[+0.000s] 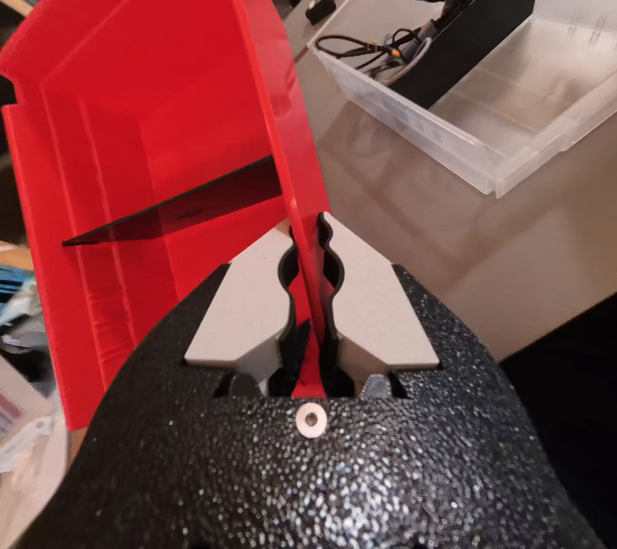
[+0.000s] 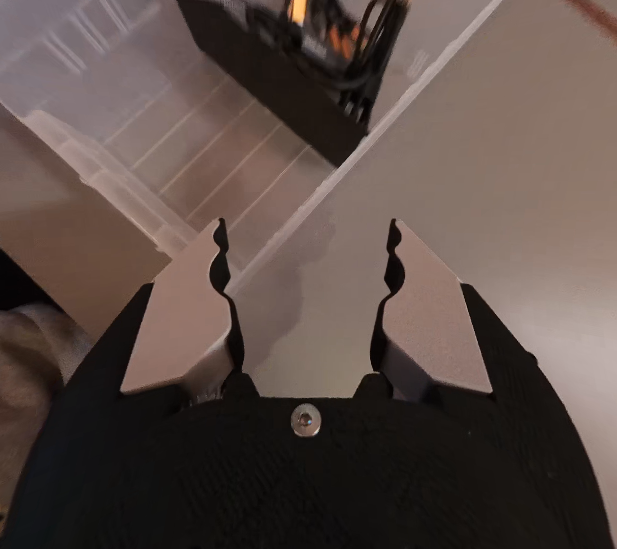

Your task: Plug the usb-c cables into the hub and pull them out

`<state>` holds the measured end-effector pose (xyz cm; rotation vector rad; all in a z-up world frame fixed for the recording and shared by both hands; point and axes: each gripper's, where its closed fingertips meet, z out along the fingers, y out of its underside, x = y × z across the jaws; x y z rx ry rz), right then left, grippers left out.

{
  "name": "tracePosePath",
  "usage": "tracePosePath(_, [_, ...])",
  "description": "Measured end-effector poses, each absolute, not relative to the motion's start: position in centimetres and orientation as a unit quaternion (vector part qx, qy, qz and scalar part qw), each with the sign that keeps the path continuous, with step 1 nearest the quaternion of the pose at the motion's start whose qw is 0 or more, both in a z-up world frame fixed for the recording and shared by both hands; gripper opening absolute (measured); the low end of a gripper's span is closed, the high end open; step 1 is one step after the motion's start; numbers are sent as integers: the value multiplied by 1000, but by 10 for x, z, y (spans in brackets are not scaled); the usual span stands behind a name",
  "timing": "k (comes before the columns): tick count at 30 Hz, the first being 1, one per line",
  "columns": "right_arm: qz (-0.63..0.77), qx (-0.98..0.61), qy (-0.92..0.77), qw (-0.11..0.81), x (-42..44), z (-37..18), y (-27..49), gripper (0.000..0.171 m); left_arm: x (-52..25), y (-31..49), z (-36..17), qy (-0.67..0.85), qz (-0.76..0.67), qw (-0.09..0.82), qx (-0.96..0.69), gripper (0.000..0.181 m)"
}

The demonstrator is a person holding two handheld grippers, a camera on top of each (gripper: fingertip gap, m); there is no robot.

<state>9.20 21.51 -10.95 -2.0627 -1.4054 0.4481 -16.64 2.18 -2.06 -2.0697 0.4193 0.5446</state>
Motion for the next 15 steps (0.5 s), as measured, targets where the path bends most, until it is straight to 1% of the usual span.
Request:
tracePosePath(1, [183, -770, -517, 327, 92, -93, 217, 91, -162, 27, -18, 180, 242, 468, -831, 7])
tracePosePath(3, [248, -736, -493, 391, 81, -52, 211, 88, -150, 39, -13, 203, 292, 478, -803, 7])
tracePosePath(5, [361, -671, -462, 455, 60, -2, 188, 84, -132, 50, -9, 232, 335, 488, -772, 7])
tracePosePath(7, [468, -602, -413, 499, 46, 42, 162, 82, -111, 60, -7, 261, 374, 495, -740, 7])
tracePosePath(8, [493, -581, -388, 519, 43, 55, 155, 82, -101, 64, -7, 276, 392, 493, -726, 7])
tracePosePath(10, [484, -558, -362, 569, 42, 66, 152, 82, -83, 69, -12, 310, 424, 484, -700, 6])
tracePosePath(13, [398, -535, -354, 656, 55, 76, 164, 80, -62, 75, -21, 357, 460, 468, -664, 6])
tracePosePath(15, [345, -533, -365, 682, 64, 81, 171, 76, -49, 78, -26, 382, 475, 465, -643, 6])
